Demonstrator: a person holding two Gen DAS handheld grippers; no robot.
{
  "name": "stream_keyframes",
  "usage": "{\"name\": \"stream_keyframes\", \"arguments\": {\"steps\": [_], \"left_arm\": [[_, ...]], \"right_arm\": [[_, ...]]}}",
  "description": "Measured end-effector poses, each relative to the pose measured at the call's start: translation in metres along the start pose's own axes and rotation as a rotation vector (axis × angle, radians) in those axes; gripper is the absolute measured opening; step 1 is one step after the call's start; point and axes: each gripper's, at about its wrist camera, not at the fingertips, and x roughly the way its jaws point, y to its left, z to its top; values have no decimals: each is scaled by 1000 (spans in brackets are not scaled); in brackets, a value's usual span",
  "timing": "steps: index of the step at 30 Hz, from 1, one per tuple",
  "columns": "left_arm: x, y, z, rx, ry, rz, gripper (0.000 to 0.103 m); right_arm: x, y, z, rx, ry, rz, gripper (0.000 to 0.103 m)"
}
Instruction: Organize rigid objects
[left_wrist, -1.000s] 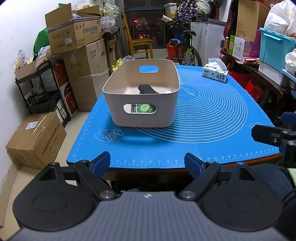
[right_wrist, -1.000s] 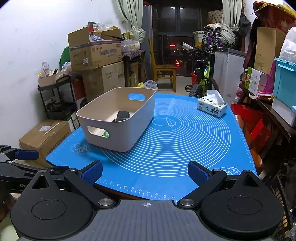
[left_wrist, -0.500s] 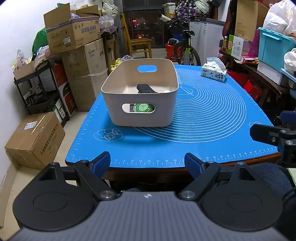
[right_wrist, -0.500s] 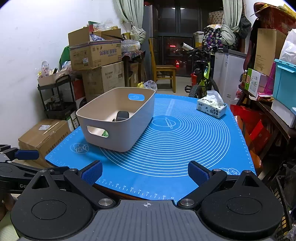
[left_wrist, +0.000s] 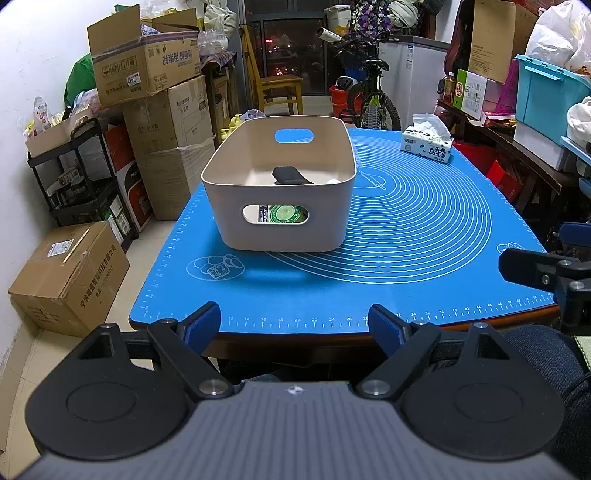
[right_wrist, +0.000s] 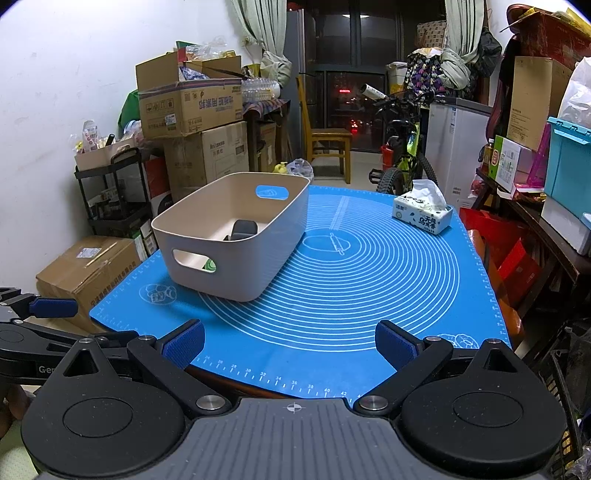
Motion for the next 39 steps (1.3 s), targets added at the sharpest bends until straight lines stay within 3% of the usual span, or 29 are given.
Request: {"name": "stream_keyframes", "arguments": {"steps": [39], "left_arm": [[0, 0, 0, -13, 2, -3, 87]], "right_arm": [[-1, -1, -1, -4, 7, -3, 98]]}}
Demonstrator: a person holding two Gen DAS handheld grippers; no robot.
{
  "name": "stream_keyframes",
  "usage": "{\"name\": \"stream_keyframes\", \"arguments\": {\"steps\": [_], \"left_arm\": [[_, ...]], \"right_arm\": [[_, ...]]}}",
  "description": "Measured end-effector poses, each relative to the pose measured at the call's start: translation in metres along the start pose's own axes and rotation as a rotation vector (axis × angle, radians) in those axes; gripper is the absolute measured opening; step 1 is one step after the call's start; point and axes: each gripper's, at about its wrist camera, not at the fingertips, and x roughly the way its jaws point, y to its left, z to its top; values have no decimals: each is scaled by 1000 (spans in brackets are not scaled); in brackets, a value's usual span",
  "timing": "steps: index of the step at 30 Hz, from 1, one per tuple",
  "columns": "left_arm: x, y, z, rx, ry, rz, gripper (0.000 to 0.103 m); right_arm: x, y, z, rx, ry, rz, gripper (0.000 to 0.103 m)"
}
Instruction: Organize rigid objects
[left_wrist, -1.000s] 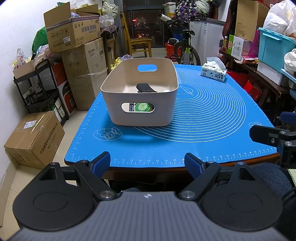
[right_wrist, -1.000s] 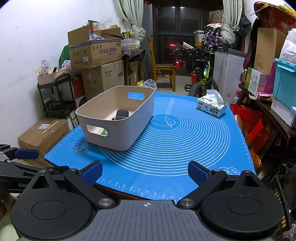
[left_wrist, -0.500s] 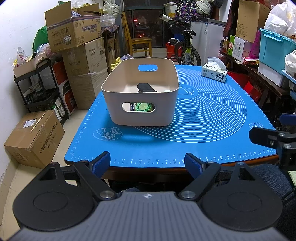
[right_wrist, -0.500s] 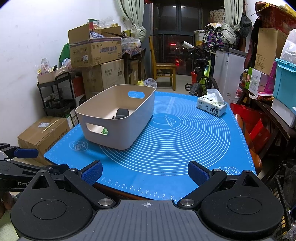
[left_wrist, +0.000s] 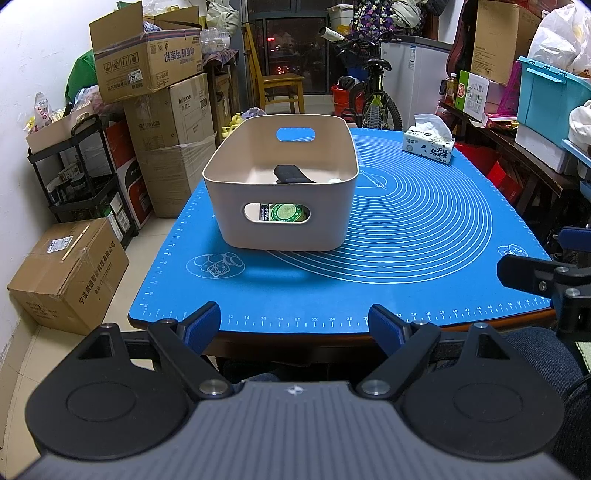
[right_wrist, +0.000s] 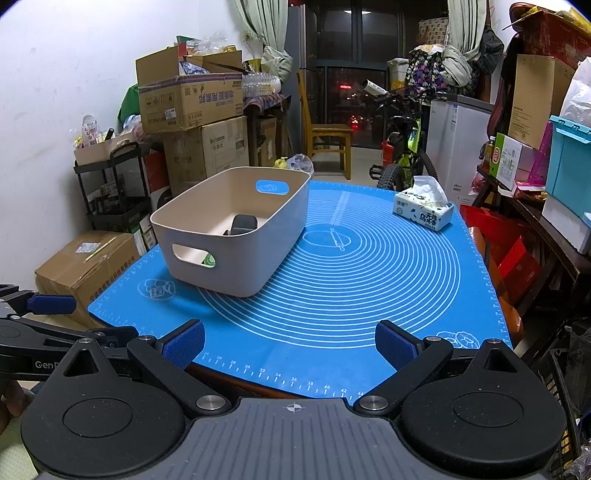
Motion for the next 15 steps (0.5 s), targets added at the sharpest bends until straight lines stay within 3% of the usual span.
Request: {"name": "stream_keyframes", "arguments": {"steps": [15], "left_arm": [[0, 1, 0, 1, 1, 0, 87]], "right_arm": [[2, -7, -6, 11, 16, -4, 99]]}}
